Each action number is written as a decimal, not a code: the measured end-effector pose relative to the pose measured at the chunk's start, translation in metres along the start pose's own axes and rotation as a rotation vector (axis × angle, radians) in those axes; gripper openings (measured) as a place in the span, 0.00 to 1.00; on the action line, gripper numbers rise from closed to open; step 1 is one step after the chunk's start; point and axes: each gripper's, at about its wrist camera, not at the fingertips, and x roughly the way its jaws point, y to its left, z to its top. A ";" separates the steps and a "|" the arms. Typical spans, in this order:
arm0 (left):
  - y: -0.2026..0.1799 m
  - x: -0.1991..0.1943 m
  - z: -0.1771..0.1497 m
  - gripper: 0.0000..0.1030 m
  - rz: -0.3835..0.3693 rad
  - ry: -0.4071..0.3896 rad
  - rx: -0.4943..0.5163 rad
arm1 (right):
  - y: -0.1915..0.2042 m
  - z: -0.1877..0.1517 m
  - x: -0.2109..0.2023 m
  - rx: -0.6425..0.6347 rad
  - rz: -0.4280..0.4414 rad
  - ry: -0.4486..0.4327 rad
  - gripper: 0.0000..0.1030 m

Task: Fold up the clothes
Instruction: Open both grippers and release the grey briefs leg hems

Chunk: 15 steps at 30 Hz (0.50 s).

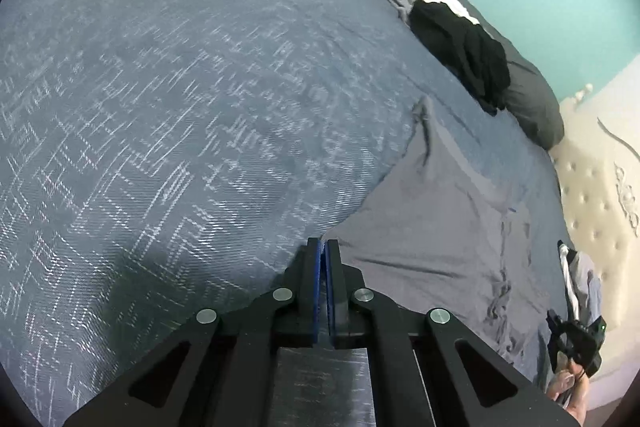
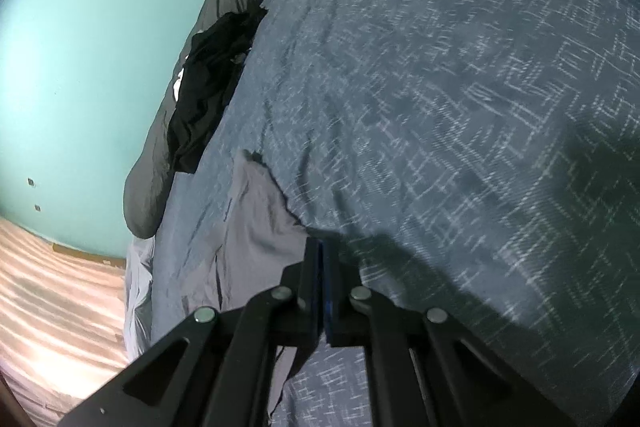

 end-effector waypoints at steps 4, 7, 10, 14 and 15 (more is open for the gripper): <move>0.015 0.005 -0.001 0.02 -0.013 0.010 -0.051 | -0.010 0.002 0.004 0.032 -0.012 0.006 0.02; 0.013 0.003 -0.001 0.02 0.000 -0.001 -0.028 | -0.013 0.003 0.005 0.043 -0.018 0.009 0.02; 0.011 0.008 0.005 0.02 0.004 -0.009 -0.018 | -0.014 0.003 0.008 0.035 -0.024 0.009 0.02; 0.005 0.013 0.003 0.02 0.016 0.005 0.008 | -0.019 0.001 0.016 0.044 -0.024 0.026 0.02; 0.004 0.014 0.002 0.02 0.019 0.009 0.012 | -0.021 0.000 0.018 0.051 -0.027 0.032 0.02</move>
